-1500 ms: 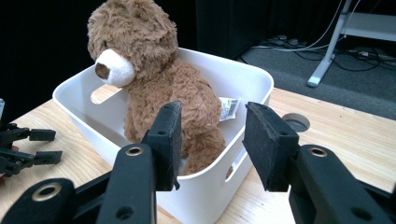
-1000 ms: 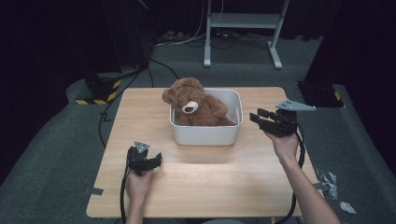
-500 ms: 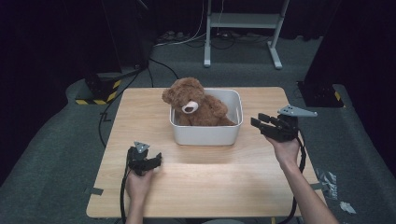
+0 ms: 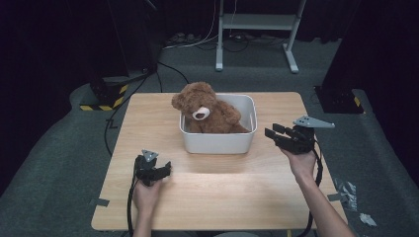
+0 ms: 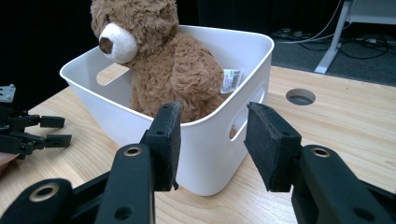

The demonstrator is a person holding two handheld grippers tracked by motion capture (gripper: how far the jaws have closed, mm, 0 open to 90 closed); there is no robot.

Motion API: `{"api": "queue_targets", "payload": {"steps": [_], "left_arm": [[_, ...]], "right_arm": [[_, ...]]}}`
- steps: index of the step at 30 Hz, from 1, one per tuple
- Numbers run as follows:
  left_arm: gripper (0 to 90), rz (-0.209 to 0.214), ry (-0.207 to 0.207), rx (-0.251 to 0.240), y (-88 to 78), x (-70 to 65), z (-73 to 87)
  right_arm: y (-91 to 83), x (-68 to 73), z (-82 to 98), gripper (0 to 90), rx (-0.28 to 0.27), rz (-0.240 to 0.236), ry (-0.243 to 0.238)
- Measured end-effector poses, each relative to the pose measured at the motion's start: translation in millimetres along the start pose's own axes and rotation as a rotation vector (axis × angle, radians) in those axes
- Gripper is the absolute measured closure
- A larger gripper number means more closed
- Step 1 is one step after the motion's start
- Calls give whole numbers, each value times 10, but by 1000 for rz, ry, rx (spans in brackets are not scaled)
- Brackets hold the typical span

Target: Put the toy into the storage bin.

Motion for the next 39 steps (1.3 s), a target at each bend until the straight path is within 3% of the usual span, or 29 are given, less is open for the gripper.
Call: {"api": "queue_targets", "payload": {"steps": [39], "left_arm": [[249, 0, 1, 0, 0, 1, 0]], "right_arm": [[74, -104, 340, 551, 31, -2, 51]]}}
Point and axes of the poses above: each handheld gripper's, and its own axes: y roughly forward along the jaws, z roughly out of its underside, x roughly to its left, the point moved 9 cm from there along y, roughly forward along the jaws, and after that the axes turned 10 degrees about y, right-handed, at the moved point
